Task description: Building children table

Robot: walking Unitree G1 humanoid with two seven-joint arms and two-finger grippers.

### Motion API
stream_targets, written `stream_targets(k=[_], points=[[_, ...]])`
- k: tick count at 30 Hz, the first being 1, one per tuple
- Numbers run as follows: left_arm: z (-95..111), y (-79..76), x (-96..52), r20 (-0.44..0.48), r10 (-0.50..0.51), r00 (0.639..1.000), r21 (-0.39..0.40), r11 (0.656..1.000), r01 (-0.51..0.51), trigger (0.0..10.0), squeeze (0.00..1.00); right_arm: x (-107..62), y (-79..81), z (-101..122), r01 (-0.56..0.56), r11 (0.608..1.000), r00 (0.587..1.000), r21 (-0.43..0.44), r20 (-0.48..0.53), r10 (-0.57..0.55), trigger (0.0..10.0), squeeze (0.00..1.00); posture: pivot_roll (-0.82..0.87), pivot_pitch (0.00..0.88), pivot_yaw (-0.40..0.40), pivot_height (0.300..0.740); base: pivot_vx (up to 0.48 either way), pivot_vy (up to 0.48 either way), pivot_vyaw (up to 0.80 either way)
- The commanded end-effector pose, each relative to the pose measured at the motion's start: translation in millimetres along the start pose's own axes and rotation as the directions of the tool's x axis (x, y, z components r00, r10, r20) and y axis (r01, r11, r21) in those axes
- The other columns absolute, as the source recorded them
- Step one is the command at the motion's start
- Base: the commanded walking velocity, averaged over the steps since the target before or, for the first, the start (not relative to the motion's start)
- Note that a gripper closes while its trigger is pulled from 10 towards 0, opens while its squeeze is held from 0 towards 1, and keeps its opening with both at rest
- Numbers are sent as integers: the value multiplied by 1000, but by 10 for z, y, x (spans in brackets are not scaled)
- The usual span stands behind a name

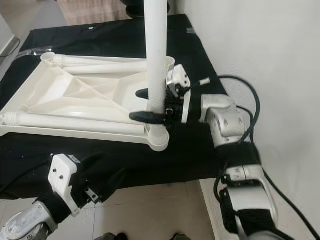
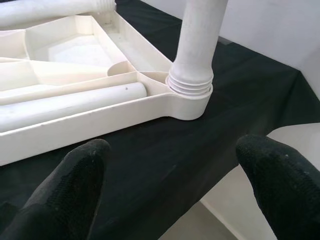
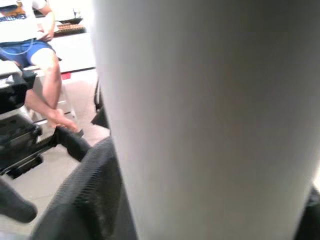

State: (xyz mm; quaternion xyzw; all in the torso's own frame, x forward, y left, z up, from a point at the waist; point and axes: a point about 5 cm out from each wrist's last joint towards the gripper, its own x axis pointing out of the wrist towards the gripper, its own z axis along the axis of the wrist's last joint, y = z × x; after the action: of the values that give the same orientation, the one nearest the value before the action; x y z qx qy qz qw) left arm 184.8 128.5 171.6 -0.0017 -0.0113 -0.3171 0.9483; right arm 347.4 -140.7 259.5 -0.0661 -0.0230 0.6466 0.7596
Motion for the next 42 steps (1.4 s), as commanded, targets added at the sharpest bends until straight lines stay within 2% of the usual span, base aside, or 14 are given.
stream_targets(k=[1, 12, 16, 18, 19, 21, 23, 24, 29, 30, 33, 34, 38, 42], points=[[8, 19, -40, -19, 2, 1000, 13, 1000, -2, 10000, 0, 6, -25, -3, -31, 999, 999, -15, -29, 31, 0, 0, 70, 216, 37, 740, 0, 0, 0], [0, -9, 2, -18, -9, 1000, 13, 1000, 9, 10000, 0, -86, -4, -104, -21, 998, 998, -52, -52, 18, 0, 0, 59, 213, 32, 740, 0, 0, 0], [-18, 15, 12, -19, -2, 1000, 13, 1000, 2, 10000, 0, -38, 96, -336, 271, 961, 958, -60, -85, -276, 0, 0, 40, 207, 16, 740, 0, 0, 0], [-21, 27, 24, -17, 0, 1000, 15, 1000, 0, 10000, 0, 22, 160, -445, 484, 874, 872, -35, -63, -485, 0, 0, 45, 200, 17, 740, 0, 0, 0], [-20, 48, 40, -13, 8, 1000, 13, 1000, -7, 10000, 0, 7, 305, -633, 746, 665, 664, 20, -92, -742, 0, 0, 29, 201, 31, 740, 0, 0, 0], [-20, 48, 40, -13, 8, 1000, 13, 1000, -7, 10000, 0, 7, 305, -633, 746, 665, 664, 20, -92, -742, 0, 0, 29, 201, 31, 740, 0, 0, 0], [-30, 63, 92, -7, 1, 1000, 10, 1000, -1, 10000, 0, -74, 582, -811, 919, 394, 394, 29, -150, -907, 0, 0, 8, 161, 57, 740, 0, 0, 0], [-38, 66, 120, -5, -7, 1000, 10, 1000, 7, 10000, 0, -87, 576, -804, 938, 347, 345, 11, -147, -927, 0, 0, 10, 154, 58, 740, 0, 0, 0], [-46, 98, 176, 0, -19, 1000, 17, 1000, 19, 10000, 0, -41, 422, -718, 934, 357, 355, -3, -113, -928, 0, 0, 8, 133, 56, 740, 0, 0, 0], [-45, 121, 189, 2, -10, 1000, 21, 1000, 10, 10000, 0, -18, 381, -683, 925, 381, 380, 6, -100, -920, 10000, 0, 9, 129, 51, 740, 0, 0, 0], [-52, 150, 198, 5, 9, 1000, 22, 1000, -9, 10000, 0, 27, 348, -614, 889, 458, 458, 13, -70, -886, 10000, 0, 9, 127, 47, 740, 0, 0, 0], [-61, 151, 196, 4, 16, 1000, 21, 1000, -16, 10000, 0, 47, 345, -583, 857, 515, 516, 30, -60, -855, 10000, 890, 13, 131, 42, 740, 0, 0, 0], [-85, 143, 194, 0, 28, 1000, 17, 999, -28, 10000, 0, 47, 293, -503, 788, 614, 615, 31, -20, -788, 10000, 1000, 16, 135, 38, 740, 0, 0, 0], [-140, 98, 190, -19, 39, 999, 19, 999, -38, 10000, 0, 52, 284, -329, 524, 851, 851, -2, 45, -524, 10000, 961, 17, 156, 35, 740, 0, 0, 0]])
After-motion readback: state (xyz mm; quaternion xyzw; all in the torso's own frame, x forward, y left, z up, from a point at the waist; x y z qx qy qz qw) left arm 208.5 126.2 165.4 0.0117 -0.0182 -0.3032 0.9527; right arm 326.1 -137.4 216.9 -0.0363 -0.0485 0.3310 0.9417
